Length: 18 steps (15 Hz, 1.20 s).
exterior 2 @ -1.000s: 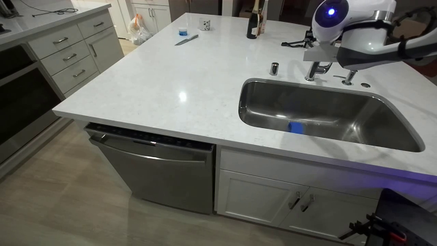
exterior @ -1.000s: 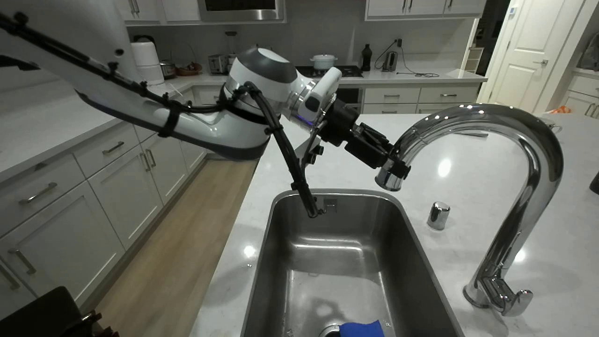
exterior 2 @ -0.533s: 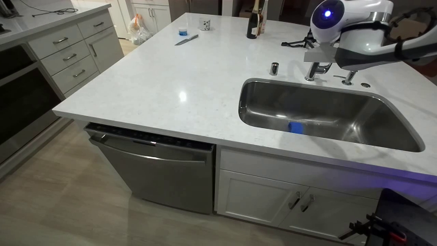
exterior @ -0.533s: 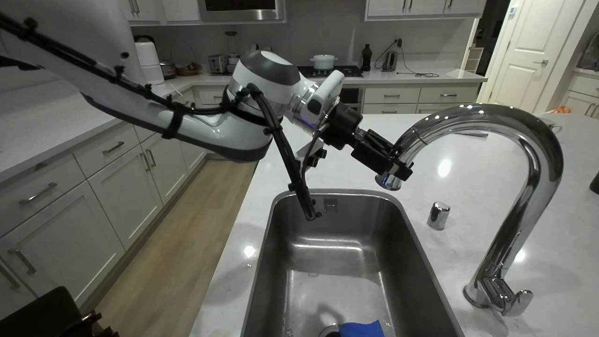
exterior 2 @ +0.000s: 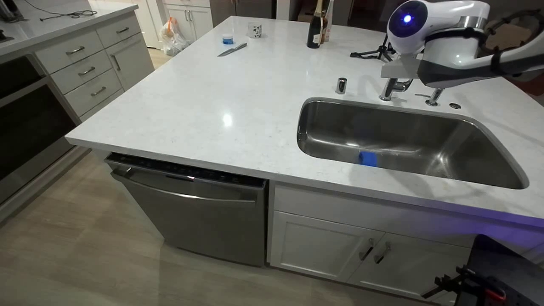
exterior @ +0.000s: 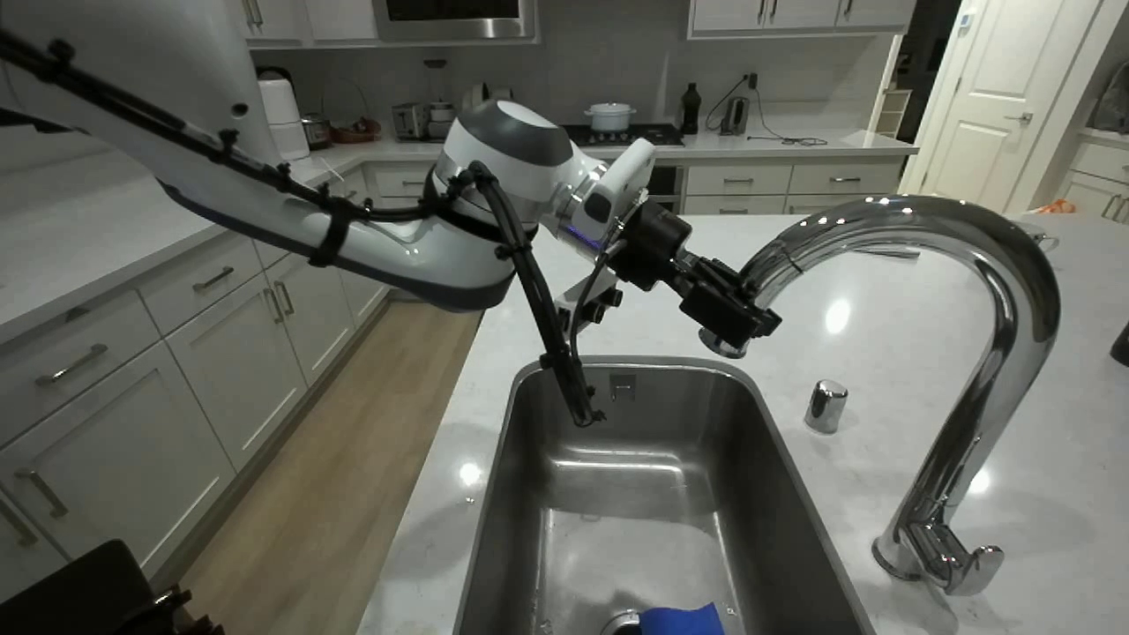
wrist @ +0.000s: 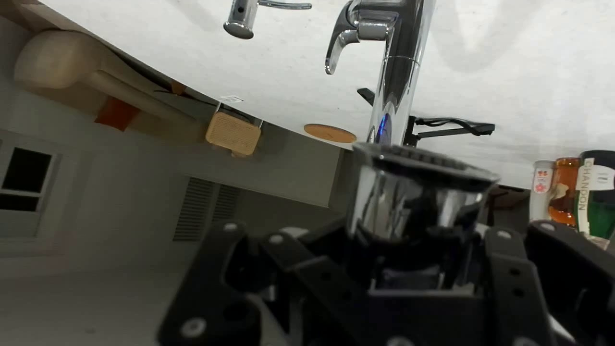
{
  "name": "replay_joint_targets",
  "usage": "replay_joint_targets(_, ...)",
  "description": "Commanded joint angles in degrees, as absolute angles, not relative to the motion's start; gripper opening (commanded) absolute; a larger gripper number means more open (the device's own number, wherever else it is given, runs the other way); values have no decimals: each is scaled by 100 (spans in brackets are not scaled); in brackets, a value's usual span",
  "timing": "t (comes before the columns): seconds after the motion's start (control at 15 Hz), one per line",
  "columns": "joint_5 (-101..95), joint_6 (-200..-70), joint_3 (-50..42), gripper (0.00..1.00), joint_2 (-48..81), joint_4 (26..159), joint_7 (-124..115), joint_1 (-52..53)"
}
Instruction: Pull out the faucet head
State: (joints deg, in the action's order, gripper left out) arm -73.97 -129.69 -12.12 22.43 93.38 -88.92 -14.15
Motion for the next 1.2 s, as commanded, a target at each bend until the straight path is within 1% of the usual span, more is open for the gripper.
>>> replay_joint_targets(0.0, -7319, -12932, -1194, 3, 2330, 9189, -8648, -1337)
replay_joint_targets(0.07, -7316, -12946, -1184, 3, 2336, 9200, -8646, -1333)
replay_joint_targets(0.13, -7308, -12949, -1178, 6, 2351, 9201, -8635, -1328)
replay_joint_targets(0.4, -7293, -12996, -1149, 5, 2396, 9259, -8628, -1299)
replay_joint_targets(0.53, -7279, -13028, -1114, 3, 2396, 9318, -8623, -1274)
replay_joint_targets(0.67, -7262, -13076, -1076, 4, 2394, 9408, -8617, -1258)
replay_joint_targets(0.73, -7271, -13091, -1063, 3, 2392, 9460, -8620, -1243)
replay_joint_targets(1.13, -7361, -13278, -1040, 4, 2236, 9918, -8763, -1182)
